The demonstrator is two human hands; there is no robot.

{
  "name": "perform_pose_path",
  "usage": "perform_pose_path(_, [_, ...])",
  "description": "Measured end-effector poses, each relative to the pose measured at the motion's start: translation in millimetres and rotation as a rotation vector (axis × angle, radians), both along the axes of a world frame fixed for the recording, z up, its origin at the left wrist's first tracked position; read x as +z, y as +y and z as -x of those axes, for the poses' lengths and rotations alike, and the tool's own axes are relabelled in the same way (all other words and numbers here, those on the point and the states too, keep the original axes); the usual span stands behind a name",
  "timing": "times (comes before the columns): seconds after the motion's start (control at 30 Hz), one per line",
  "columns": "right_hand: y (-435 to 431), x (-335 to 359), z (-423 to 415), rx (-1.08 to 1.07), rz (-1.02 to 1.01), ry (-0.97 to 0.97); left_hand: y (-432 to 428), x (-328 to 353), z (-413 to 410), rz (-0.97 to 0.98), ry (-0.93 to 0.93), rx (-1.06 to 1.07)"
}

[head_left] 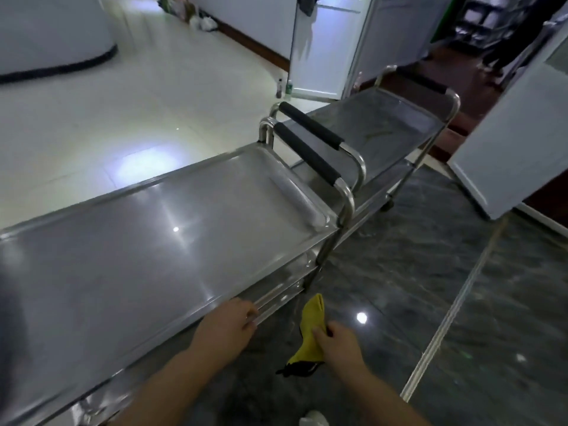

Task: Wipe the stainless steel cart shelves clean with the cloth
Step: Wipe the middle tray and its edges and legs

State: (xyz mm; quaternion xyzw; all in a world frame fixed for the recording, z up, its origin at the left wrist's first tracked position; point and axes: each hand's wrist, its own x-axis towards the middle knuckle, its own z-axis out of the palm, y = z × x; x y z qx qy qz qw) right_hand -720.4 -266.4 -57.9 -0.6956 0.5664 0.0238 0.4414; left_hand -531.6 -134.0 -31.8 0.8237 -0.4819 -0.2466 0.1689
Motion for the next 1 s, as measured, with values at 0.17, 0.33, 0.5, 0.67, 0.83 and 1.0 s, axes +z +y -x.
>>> perform_pose_path(0.17, [-68.3, -52.7, -2.6, 0.157, -0.018, 0.036, -30.1, -40.9, 22.6, -0.066, -0.011, 0.124])
perform_pose_path(0.33, [-120.4, -99.7, -5.7, 0.226, 0.003, 0.058, -51.0, -101.4, 41.9, -0.122, 0.051, 0.228])
perform_pose_path(0.5, [-160.3, -150.5, -30.5, 0.218, 0.120, 0.072, -57.1, -178.0, 31.2, -0.137, 0.091, 0.280])
perform_pose_path(0.67, [-181.8, -207.7, -70.6, 0.200, 0.335, -0.002, -44.9, -259.3, 12.8, -0.090, 0.051, 0.358])
perform_pose_path(0.83, [-150.5, -278.3, -124.2, 0.434, 0.534, 0.011, -35.0, -322.8, -4.0, 0.004, -0.056, 0.454])
perform_pose_path(1.0, [-76.1, -360.1, -163.1, 0.736, 0.742, -0.260, -34.5, -371.5, -30.2, 0.087, -0.199, 0.564])
